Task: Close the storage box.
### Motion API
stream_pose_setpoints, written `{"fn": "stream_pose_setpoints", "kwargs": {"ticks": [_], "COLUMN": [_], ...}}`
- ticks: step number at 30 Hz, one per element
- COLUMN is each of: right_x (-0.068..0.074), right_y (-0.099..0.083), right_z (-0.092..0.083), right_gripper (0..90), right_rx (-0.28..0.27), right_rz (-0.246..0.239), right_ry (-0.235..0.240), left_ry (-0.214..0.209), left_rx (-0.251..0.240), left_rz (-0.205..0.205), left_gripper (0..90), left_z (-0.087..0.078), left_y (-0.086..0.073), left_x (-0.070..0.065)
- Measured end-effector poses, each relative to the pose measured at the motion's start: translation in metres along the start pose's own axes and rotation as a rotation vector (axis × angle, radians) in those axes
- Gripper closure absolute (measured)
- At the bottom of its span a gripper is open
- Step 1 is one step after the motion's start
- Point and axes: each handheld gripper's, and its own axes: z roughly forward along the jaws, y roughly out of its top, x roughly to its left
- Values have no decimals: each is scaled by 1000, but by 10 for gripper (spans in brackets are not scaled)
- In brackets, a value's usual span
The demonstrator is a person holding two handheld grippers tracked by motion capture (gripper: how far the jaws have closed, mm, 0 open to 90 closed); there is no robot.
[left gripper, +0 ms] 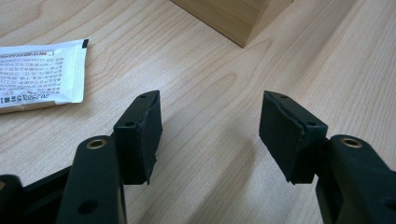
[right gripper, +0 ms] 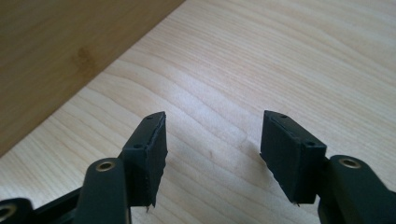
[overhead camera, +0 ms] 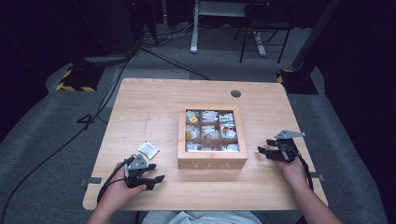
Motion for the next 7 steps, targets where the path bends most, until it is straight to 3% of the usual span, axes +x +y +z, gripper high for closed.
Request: {"fn": "stream_pose_setpoints", "kwargs": {"ticks": [4,7], "right_x": [0,1], "right_y": [-4,-6], "right_z": [3,4], "right_gripper": [379,309], "right_rx": [-15,-37], "right_rz": [-16,-7], "right_ry": [-16,-30], "left_ry": [2,8], "left_rx": [0,5], "left_rz": [2,18], "left_gripper": [398,392], "left_z": [0,0], "left_y": [0,0], "left_x": [-1,-1]}}
